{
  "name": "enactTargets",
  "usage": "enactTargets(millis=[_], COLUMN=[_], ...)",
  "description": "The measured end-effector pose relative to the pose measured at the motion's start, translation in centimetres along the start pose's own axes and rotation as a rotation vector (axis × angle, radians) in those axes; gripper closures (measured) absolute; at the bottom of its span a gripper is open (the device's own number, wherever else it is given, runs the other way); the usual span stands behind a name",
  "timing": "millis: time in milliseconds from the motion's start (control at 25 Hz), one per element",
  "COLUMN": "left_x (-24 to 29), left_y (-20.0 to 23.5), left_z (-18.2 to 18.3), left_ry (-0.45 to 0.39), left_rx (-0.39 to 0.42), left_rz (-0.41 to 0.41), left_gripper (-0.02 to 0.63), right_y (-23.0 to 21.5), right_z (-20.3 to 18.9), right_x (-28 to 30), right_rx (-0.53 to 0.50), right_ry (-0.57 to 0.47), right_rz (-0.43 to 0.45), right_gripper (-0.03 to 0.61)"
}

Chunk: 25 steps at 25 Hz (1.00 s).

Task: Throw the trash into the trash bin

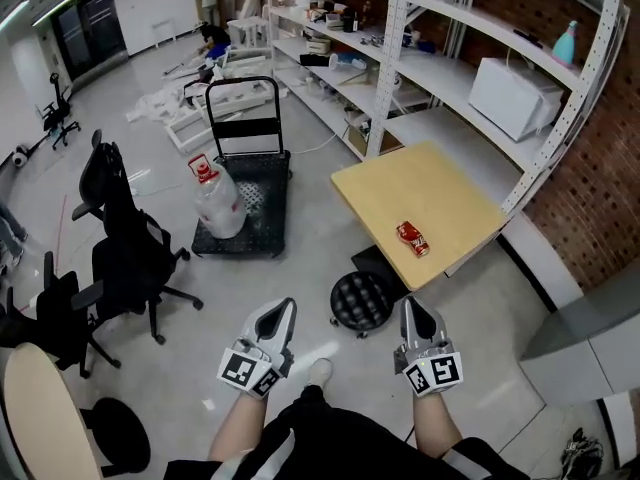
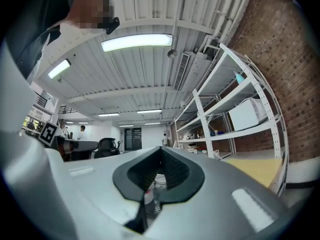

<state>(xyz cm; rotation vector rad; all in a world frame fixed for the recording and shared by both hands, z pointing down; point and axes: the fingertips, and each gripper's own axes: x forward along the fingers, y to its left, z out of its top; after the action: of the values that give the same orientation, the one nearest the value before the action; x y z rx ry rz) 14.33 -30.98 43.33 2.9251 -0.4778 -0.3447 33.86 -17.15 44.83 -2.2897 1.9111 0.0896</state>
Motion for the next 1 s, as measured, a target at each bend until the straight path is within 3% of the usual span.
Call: enactTargets(millis=[360,640,1000], left_x=[6.5,11.3,17.5], left_y=[3.4,6.4,4.4], left_z=[-0.5,0.5,-1.2], left_ry=[0.012,-0.026,-0.012], left_rx=[-0.033,-0.082,-0.122], left_rz=[-0.113,-0.166,-0.293], left_gripper=[0.612,0.612,0.612], right_y=[-2.4,-3.8,-7.9], right_z=[-1.8,0.8,2.5], right_x=[4.3,7.7,6.3], right_rx=[0.006,-0.021,-0.068], right_ry=[0.031,-0.028,-0.058], right_rz=[-0.079,-0.135,-0.278], right_gripper=[0.573,0.573,0.573])
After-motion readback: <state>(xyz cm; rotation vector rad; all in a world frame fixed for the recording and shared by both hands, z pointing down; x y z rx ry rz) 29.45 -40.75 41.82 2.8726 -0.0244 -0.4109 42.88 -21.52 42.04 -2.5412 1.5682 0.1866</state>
